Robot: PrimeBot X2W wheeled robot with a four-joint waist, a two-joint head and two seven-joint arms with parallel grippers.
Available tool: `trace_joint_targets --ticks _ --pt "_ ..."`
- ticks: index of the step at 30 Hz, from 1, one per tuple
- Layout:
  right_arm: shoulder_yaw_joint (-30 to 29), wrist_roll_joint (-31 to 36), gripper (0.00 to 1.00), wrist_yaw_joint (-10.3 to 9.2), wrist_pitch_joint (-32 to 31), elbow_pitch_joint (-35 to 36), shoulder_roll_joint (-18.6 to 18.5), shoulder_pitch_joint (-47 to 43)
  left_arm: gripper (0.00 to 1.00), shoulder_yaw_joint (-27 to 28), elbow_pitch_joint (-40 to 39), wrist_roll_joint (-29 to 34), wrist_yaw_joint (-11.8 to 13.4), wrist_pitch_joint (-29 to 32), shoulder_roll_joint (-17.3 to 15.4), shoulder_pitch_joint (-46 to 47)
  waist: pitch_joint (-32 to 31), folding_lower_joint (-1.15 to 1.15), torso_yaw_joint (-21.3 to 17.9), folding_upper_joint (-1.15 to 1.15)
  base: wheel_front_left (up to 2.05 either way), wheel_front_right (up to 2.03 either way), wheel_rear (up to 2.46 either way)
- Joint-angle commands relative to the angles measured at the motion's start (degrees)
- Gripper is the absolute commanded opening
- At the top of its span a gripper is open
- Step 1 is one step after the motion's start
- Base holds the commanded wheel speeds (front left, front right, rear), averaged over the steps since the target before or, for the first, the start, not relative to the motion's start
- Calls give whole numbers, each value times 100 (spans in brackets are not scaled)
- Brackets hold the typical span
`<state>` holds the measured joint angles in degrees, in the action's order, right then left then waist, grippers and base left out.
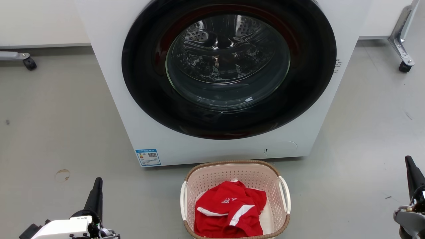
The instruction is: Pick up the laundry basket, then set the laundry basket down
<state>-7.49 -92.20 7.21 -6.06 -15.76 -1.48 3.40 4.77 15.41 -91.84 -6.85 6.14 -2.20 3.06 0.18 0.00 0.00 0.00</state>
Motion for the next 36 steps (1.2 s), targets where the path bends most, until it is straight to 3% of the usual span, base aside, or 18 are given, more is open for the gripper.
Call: trace_joint_targets --ticks 1,3,4,8,15,24,36 --pt "100 1 0 28 -40 174 -140 278 0 172 -139 -35 -64 33 -67 312 0 0 0 0 0 0 0" --pt "100 1 0 28 -40 174 -140 278 0 172 -139 -35 -64 33 -67 312 0 0 0 0 0 0 0" --pt "0 0 100 0 0 0 0 0 100 0 0 0 0 0 0 0 0 0 0 0 0 0 0" --pt "37 0 100 -8 2 -221 200 -199 100 -9 244 2 5 -5 81 -188 0 0 0 0 0 0 0" --pt "138 28 100 -6 68 -164 181 -169 100 -55 175 -3 2 -110 73 -206 -12 13 0 0 0 0 0" --pt "277 117 100 -3 162 -108 134 -135 100 -116 103 68 2 -246 42 -240 -2 0 -2 0 0 0 0" --pt "552 786 100 0 448 -189 -9 -32 100 -185 -13 926 190 -460 -24 -280 -10 0 1 0 0 0 0"
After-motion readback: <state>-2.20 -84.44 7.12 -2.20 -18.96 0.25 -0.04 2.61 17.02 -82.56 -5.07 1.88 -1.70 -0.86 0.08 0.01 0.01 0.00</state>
